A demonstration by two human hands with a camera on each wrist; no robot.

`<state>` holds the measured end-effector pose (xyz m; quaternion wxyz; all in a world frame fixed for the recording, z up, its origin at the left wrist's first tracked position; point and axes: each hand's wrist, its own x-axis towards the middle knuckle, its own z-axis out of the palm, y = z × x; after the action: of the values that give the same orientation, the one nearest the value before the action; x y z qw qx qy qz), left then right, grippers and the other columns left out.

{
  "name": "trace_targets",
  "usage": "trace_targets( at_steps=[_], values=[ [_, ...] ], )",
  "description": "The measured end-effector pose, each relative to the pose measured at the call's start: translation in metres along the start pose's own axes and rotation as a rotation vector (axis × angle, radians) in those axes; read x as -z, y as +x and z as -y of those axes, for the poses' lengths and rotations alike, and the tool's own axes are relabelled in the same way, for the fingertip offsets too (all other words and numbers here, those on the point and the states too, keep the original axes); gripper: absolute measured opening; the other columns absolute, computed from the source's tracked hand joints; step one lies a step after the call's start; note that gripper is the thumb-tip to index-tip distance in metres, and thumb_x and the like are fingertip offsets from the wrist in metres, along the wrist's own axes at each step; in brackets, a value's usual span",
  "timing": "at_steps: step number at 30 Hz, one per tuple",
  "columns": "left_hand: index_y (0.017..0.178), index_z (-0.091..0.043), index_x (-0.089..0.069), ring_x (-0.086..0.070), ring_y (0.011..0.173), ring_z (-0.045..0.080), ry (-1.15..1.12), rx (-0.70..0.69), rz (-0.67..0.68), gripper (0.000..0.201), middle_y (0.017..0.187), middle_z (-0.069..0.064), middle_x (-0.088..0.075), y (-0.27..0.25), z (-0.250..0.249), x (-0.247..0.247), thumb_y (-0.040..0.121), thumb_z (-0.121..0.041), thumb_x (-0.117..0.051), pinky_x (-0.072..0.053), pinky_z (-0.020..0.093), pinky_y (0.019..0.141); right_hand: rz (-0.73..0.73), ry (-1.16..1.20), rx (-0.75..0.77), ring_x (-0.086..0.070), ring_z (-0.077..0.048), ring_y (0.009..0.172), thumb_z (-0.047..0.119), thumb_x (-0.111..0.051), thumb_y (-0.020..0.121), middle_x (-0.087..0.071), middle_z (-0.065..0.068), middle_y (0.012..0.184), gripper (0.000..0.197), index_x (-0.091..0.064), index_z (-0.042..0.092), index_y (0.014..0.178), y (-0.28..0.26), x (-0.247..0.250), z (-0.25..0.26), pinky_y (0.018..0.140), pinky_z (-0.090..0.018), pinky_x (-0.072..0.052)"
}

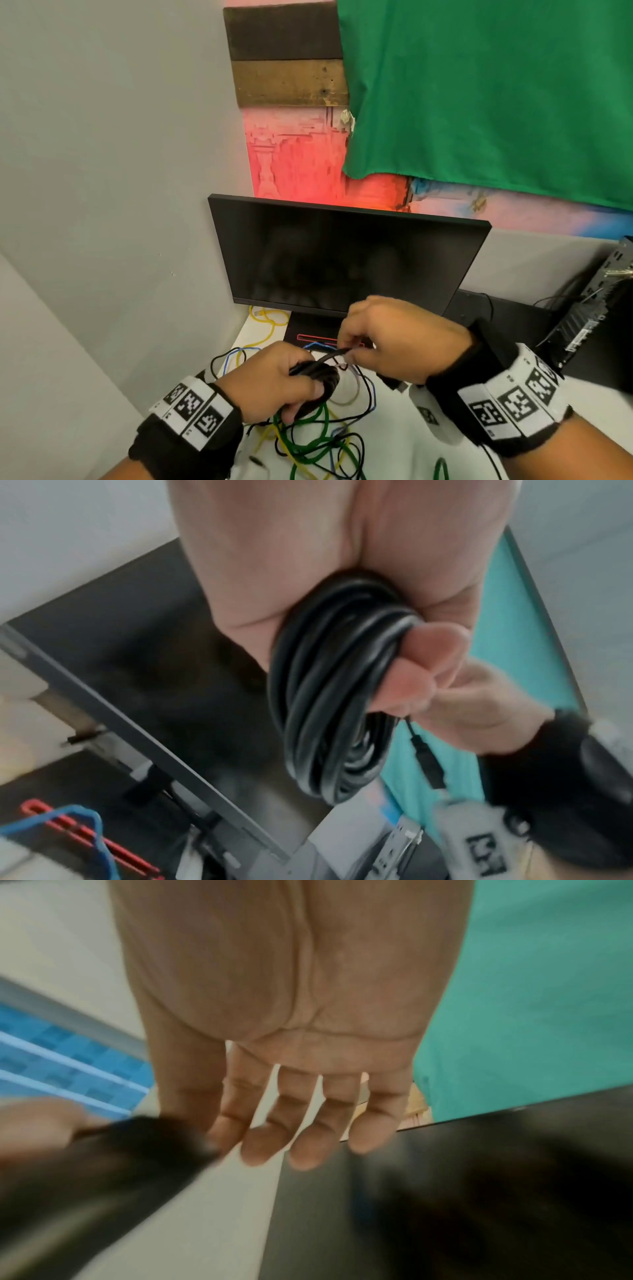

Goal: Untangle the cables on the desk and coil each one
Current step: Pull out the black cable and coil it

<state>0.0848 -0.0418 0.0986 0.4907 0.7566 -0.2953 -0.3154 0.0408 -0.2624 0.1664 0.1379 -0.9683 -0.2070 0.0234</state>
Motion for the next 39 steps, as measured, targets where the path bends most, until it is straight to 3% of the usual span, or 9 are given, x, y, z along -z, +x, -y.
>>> trace_targets(
  at_steps=[3,6,11,20,24,29,33,36,39],
  values=[
    [0.072,-0.008,-0.062,-0.046,0.037,0.016,-0.317,-0.011,-0.008,0.018,0.047,0.004,-0.048,0.001,-0.009,-0.007,0.072,-0.025,-0.067,-0.044,0.025,0.047,-0.144,-0.198,-0.044,-0.056,-0.016,0.088,0.05,-0.052,0.094,-0.056,0.012,0.092,0.021,-0.062,0.032,0.095,0.007,-0.002,-0.003,0.075,-0.035,-0.046],
    [0.07,-0.004,-0.065,-0.04,0.033,0.014,-0.597,-0.031,-0.02,0.015,0.044,0.003,-0.041,0.007,-0.022,-0.009,0.072,-0.018,-0.062,-0.04,0.021,0.041,-0.314,-0.14,-0.077,-0.059,-0.021,0.079,0.042,-0.047,0.099,-0.055,0.009,0.084,0.017,-0.053,0.027,0.094,0.017,-0.015,0.002,0.065,-0.034,-0.041],
    [0.073,-0.001,-0.062,-0.038,0.031,0.012,-0.78,-0.041,0.011,0.022,0.044,0.001,-0.039,0.012,-0.028,-0.007,0.069,-0.022,-0.064,-0.039,0.02,0.039,-0.46,0.507,-0.178,-0.058,-0.007,0.066,0.028,-0.063,0.094,-0.063,0.006,0.072,0.016,-0.057,0.031,0.079,0.027,-0.032,-0.003,0.062,-0.025,-0.048],
    [0.066,-0.005,-0.063,-0.038,0.032,0.013,-0.824,0.005,-0.063,0.02,0.043,0.0,-0.039,0.016,-0.023,0.001,0.065,-0.024,-0.064,-0.038,0.021,0.039,-0.364,1.195,-0.351,-0.061,-0.009,0.05,0.026,-0.072,0.085,-0.067,0.002,0.061,0.015,-0.07,0.03,0.07,0.037,-0.046,0.001,0.047,-0.02,-0.046],
    [0.064,-0.003,-0.063,-0.039,0.031,0.015,-0.774,-0.012,-0.13,0.02,0.042,0.003,-0.039,0.016,-0.022,0.002,0.066,-0.023,-0.064,-0.039,0.022,0.038,-0.23,1.497,-0.417,-0.061,-0.018,0.06,0.023,-0.071,0.074,-0.069,-0.007,0.072,0.007,-0.078,0.022,0.077,0.035,-0.055,0.005,0.058,-0.031,-0.048],
    [0.067,0.0,-0.059,-0.036,0.031,0.016,-0.745,0.004,-0.276,0.019,0.042,0.004,-0.039,0.021,-0.02,0.004,0.067,-0.019,-0.064,-0.035,0.022,0.037,-0.095,1.626,-0.293,-0.063,-0.027,0.085,0.028,-0.067,0.087,-0.067,-0.014,0.091,0.032,-0.071,0.001,0.105,0.026,-0.061,0.001,0.078,-0.041,-0.054],
    [0.068,-0.001,-0.057,-0.034,0.032,0.015,-0.839,0.027,-0.336,0.023,0.042,0.002,-0.039,0.024,-0.019,0.009,0.068,-0.024,-0.058,-0.031,0.02,0.037,0.034,1.639,-0.023,-0.064,-0.027,0.102,-0.008,-0.064,0.068,-0.067,-0.01,0.106,0.062,-0.051,-0.001,0.129,0.017,-0.066,-0.002,0.091,-0.045,-0.05],
    [0.067,-0.002,-0.059,-0.034,0.032,0.013,-0.919,0.033,-0.294,0.022,0.043,0.0,-0.038,0.023,-0.02,0.01,0.072,-0.023,-0.056,-0.031,0.021,0.036,0.131,1.603,0.114,-0.057,-0.032,0.118,-0.018,-0.06,0.067,-0.06,-0.015,0.125,0.08,-0.045,0.006,0.142,0.01,-0.062,-0.006,0.096,-0.045,-0.049],
    [0.067,-0.003,-0.06,-0.033,0.033,0.011,-0.987,0.033,-0.308,0.022,0.044,-0.001,-0.037,0.026,-0.021,0.007,0.073,-0.024,-0.056,-0.029,0.02,0.035,-0.11,1.247,-0.014,-0.061,-0.016,0.121,0.012,-0.079,0.074,-0.066,0.002,0.125,0.072,-0.051,0.029,0.138,0.012,-0.062,-0.001,0.103,-0.039,-0.05]
  ],
)
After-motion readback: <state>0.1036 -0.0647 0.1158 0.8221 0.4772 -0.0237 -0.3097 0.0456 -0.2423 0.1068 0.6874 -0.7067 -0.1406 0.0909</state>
